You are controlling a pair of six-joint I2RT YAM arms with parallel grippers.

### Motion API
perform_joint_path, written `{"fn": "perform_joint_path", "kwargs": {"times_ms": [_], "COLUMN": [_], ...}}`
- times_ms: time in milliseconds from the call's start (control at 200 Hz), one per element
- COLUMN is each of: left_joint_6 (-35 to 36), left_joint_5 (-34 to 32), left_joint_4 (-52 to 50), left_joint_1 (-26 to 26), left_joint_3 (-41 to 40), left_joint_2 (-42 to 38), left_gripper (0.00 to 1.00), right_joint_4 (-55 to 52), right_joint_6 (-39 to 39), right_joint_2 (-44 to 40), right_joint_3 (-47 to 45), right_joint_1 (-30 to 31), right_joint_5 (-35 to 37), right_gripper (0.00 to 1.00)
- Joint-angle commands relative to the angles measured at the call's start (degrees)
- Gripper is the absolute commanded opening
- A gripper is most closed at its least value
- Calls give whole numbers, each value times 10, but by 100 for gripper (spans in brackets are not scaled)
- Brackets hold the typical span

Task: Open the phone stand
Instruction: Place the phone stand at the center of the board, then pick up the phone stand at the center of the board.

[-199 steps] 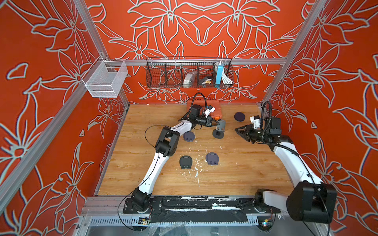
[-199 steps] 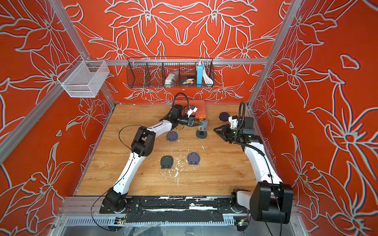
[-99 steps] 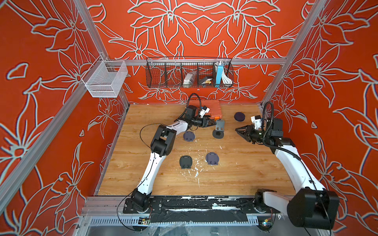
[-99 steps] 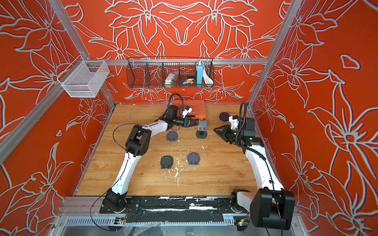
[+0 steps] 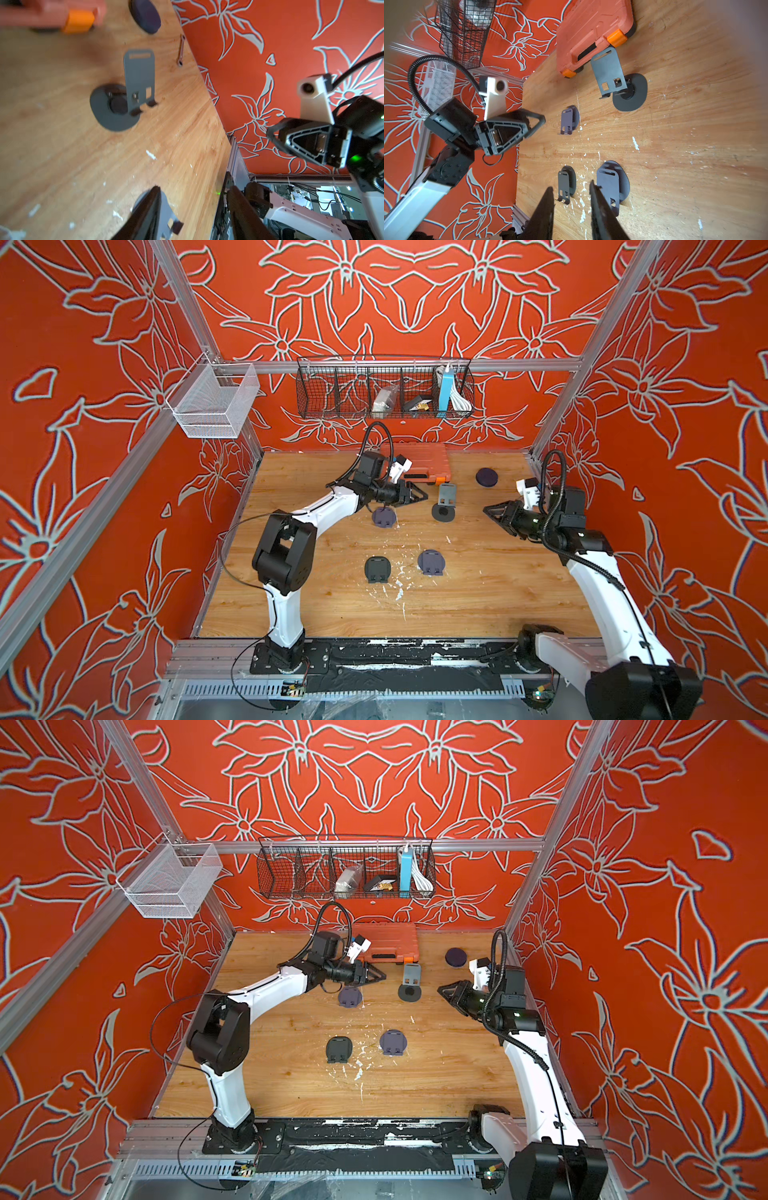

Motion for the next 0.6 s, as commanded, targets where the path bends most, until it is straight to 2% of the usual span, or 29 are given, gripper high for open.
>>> {"fn": "perform_joint_path", "kwargs": {"times_ms": [0,160,306,596], "left_joint_6": [30,8,-17,-50], "left_joint_5": [-24,-36,-51,-39], "left_joint_4": [-79,-60,-29,47], "left_joint_1": [-30,-60,-80,-89], "left_joint_3": [-57,-130,-181,-205], "left_joint_2": [-38,-71,-77,-36], "left_gripper": [53,49,51,50], "right_joint_4": [-16,4,-6,-1], "right_joint_6": [-20,-1,-6,-5], "right_joint_2": [-13,-17,-27,-17], "right_joint_3": [15,-9,-18,-21], "right_joint_1": [-3,3,7,11], "right_joint_5": [14,6,18,19], "right_gripper": [32,32,32,32]}}
